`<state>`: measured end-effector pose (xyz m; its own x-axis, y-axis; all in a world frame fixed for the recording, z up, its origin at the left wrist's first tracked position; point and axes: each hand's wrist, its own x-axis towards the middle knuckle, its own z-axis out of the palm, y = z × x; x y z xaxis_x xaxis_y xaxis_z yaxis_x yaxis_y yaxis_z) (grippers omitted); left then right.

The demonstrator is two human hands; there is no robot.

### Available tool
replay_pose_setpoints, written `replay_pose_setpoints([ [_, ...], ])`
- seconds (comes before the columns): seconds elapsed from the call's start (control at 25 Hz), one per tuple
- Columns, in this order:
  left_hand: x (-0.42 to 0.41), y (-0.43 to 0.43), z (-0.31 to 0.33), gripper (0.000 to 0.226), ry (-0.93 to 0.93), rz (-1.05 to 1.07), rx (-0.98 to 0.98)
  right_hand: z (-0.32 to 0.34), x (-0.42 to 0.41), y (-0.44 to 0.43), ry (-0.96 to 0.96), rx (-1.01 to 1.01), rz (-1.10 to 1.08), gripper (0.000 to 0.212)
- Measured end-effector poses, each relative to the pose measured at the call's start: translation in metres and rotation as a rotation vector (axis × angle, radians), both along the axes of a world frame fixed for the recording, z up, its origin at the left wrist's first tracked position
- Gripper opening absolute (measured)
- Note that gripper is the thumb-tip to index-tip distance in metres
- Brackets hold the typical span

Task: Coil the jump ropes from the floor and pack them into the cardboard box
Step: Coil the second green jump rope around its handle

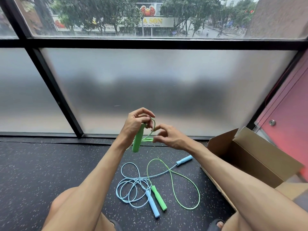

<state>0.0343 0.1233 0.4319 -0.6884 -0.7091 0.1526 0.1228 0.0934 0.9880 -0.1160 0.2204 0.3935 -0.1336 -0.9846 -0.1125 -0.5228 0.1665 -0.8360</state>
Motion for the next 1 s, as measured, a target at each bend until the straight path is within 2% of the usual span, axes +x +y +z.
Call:
replay_pose_setpoints([
  [0.04, 0.0, 0.0, 0.001, 0.015, 0.005, -0.004, 0.001, -0.002, 0.002, 0.0, 0.01, -0.022, -0.001, 0.008],
  [0.16, 0.002, -0.007, -0.003, 0.017, -0.006, 0.051, -0.021, 0.0, 0.004, -0.002, 0.113, -0.114, -0.079, 0.016],
  [0.32, 0.005, -0.02, -0.014, 0.029, -0.248, 0.173, -0.253, 0.014, 0.0, 0.002, -0.097, -0.295, -0.238, 0.012],
  [0.36, 0.004, -0.019, -0.015, 0.028, -0.303, 0.159, -0.292, 0.018, 0.001, 0.004, -0.092, -0.336, -0.234, 0.012],
  [0.48, -0.003, -0.01, -0.02, 0.01, -0.316, 0.01, -0.324, 0.019, 0.004, 0.007, 0.118, -0.407, -0.17, 0.012],
  [0.52, -0.005, -0.009, -0.021, 0.013, -0.308, -0.031, -0.345, 0.018, 0.006, 0.007, 0.193, -0.408, -0.149, 0.012],
  [0.6, -0.009, -0.01, -0.026, 0.022, -0.341, -0.014, -0.415, 0.014, 0.005, 0.006, 0.3, -0.306, -0.096, 0.012],
  [0.68, -0.011, -0.013, -0.028, 0.027, -0.405, 0.131, -0.489, 0.007, -0.002, 0.006, 0.396, -0.05, -0.03, 0.019],
  [0.76, -0.008, -0.016, -0.027, 0.03, -0.457, 0.309, -0.479, -0.005, -0.016, 0.009, 0.439, 0.222, -0.01, 0.024],
  [0.84, 0.0, -0.027, -0.027, 0.036, -0.492, 0.519, -0.405, -0.016, -0.034, 0.013, 0.485, 0.344, -0.064, 0.025],
  [1.0, 0.025, -0.067, -0.037, 0.05, -0.461, 0.878, -0.114, -0.017, -0.07, 0.032, 0.69, 0.402, -0.237, 0.022],
])
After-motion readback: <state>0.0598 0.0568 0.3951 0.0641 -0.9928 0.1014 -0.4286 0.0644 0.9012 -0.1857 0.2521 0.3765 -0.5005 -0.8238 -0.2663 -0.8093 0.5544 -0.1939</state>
